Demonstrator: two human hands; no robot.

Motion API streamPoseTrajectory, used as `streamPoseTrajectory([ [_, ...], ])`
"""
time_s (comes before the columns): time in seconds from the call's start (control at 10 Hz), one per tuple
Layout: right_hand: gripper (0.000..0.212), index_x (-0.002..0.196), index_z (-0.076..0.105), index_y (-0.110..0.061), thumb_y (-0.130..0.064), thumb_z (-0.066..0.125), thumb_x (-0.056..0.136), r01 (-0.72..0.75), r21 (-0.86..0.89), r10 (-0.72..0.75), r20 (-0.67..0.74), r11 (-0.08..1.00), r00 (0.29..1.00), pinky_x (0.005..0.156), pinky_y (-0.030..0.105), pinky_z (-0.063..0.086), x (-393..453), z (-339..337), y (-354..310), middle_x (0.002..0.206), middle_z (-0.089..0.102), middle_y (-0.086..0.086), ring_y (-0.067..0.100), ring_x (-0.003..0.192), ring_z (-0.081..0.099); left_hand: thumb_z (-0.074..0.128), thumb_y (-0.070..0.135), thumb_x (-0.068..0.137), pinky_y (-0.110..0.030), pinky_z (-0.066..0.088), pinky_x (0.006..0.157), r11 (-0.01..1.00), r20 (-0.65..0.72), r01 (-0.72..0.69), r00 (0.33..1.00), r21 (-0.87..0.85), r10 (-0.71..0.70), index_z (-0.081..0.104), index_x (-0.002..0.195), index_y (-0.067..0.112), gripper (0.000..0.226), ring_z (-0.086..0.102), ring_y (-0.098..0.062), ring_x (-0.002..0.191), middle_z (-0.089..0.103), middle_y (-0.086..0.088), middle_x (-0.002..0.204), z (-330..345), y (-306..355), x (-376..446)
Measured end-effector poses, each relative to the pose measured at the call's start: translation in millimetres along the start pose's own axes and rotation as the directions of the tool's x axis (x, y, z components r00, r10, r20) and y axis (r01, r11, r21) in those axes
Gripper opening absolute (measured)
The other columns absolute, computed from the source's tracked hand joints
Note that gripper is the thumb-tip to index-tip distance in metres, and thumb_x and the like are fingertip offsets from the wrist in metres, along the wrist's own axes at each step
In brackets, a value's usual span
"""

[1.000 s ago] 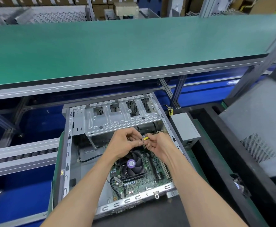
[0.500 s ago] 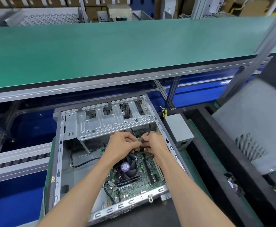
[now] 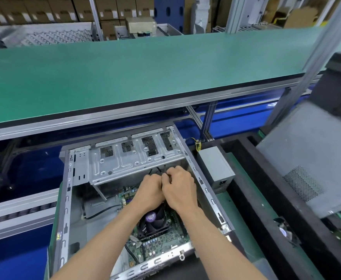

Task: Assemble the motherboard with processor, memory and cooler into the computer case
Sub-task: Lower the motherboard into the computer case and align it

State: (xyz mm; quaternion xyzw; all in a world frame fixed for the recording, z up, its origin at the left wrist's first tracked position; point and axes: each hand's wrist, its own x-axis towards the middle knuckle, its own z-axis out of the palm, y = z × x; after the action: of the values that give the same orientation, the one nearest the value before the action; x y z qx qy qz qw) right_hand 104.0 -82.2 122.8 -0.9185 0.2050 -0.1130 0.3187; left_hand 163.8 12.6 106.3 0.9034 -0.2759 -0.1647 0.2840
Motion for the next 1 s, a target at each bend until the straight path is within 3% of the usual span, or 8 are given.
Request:
streamPoseTrajectory([
  [0.1, 0.022, 0.090, 0.062, -0.013, -0.028, 0.049, 0.100, -0.039, 0.025, 0.041, -0.046, 0.999, 0.998, 0.072, 0.037, 0.045, 2.4, -2.2, 0.5, 0.097, 0.060, 0.002, 0.025, 0.090, 0.059, 0.051, -0.004, 0.077, -0.020, 0.029, 0.055, 0.998, 0.005, -0.003, 1.000, -0.066, 0.003, 0.051, 0.059, -0.004, 0.019, 0.032, -0.022, 0.053, 0.054, -0.024, 0.056, 0.4, -1.9, 1.4],
  [0.3, 0.009, 0.102, 0.047, -0.014, -0.023, 0.046, 0.099, 0.047, -0.057, -0.056, -0.159, 0.997, 0.986, 0.059, 0.035, 0.040, -2.3, -5.9, -7.7, 0.102, 0.046, 0.001, 0.022, 0.071, 0.054, 0.055, 0.002, 0.086, -0.034, 0.041, 0.062, 0.995, 0.056, -0.097, 0.994, -0.006, 0.097, 0.063, 0.078, 0.008, 0.013, 0.047, -0.016, 0.062, 0.064, -0.012, 0.072, 5.2, -3.1, 6.8],
  [0.4, 0.013, 0.091, 0.048, -0.014, -0.026, 0.042, 0.092, 0.212, -0.133, -0.237, -0.218, 0.968, 0.947, 0.045, 0.033, 0.037, -9.1, -7.4, -16.3, 0.083, 0.048, 0.000, 0.017, 0.053, 0.045, 0.056, -0.004, 0.095, -0.020, 0.051, 0.077, 0.971, -0.002, -0.055, 0.998, -0.234, 0.056, 0.057, 0.100, 0.024, 0.028, 0.057, -0.005, 0.083, 0.058, 0.004, 0.094, 17.6, 10.2, 1.5],
  [0.5, 0.033, 0.071, 0.056, -0.012, -0.031, 0.035, 0.088, 0.262, -0.205, -0.303, -0.206, 0.943, 0.930, 0.049, 0.028, 0.029, -13.8, -7.8, -14.4, 0.060, 0.055, 0.003, 0.023, 0.043, 0.046, 0.046, -0.012, 0.098, 0.001, 0.043, 0.063, 0.866, 0.000, 0.151, 0.985, -0.476, -0.172, 0.043, 0.086, 0.035, 0.048, 0.057, 0.010, 0.070, 0.048, 0.017, 0.088, 21.9, 18.3, 10.2],
  [0.6, 0.038, 0.076, 0.065, -0.008, -0.032, 0.040, 0.090, 0.175, -0.284, -0.189, -0.021, 0.943, 0.982, 0.059, 0.035, 0.033, -11.3, -9.5, -7.1, 0.077, 0.067, 0.013, 0.035, 0.068, 0.065, 0.049, -0.003, 0.096, -0.020, 0.041, 0.059, 0.932, 0.123, 0.232, 0.971, -0.280, -0.204, 0.040, 0.067, 0.023, 0.041, 0.054, -0.005, 0.064, 0.044, 0.009, 0.069, 20.0, 21.3, 41.0],
  [0.7, 0.029, 0.094, 0.065, -0.009, -0.029, 0.047, 0.082, 0.092, -0.281, -0.045, 0.169, 0.955, 0.985, 0.068, 0.040, 0.035, -7.6, -5.7, -1.4, 0.101, 0.067, 0.017, 0.039, 0.092, 0.066, 0.057, 0.019, 0.087, -0.023, 0.041, 0.054, 0.974, 0.075, 0.187, 0.981, -0.131, -0.179, 0.056, 0.071, 0.017, 0.016, 0.049, -0.012, 0.059, 0.056, 0.004, 0.066, 17.9, 11.5, 49.6],
  [0.8, 0.041, 0.115, 0.061, -0.010, -0.031, 0.048, 0.083, 0.065, -0.361, 0.107, 0.437, 0.930, 0.893, 0.078, 0.043, 0.040, -6.2, 0.3, 6.1, 0.124, 0.062, 0.019, 0.039, 0.111, 0.061, 0.075, 0.036, 0.077, -0.022, 0.046, 0.063, 0.991, 0.072, 0.098, 0.993, -0.092, -0.092, 0.070, 0.074, 0.023, 0.014, 0.060, -0.007, 0.068, 0.069, 0.009, 0.073, 21.9, 3.7, 56.3],
  [1.0, 0.049, 0.130, 0.056, -0.010, -0.030, 0.042, 0.088, 0.018, -0.425, 0.256, 0.579, 0.905, 0.774, 0.088, 0.047, 0.041, -3.9, 4.5, 8.8, 0.131, 0.059, 0.018, 0.038, 0.118, 0.058, 0.080, 0.039, 0.079, -0.015, 0.033, 0.055, 0.991, 0.145, 0.074, 0.988, -0.109, -0.058, 0.065, 0.056, 0.046, 0.028, 0.056, 0.011, 0.062, 0.061, 0.035, 0.062, 22.6, 7.6, 63.2],
])
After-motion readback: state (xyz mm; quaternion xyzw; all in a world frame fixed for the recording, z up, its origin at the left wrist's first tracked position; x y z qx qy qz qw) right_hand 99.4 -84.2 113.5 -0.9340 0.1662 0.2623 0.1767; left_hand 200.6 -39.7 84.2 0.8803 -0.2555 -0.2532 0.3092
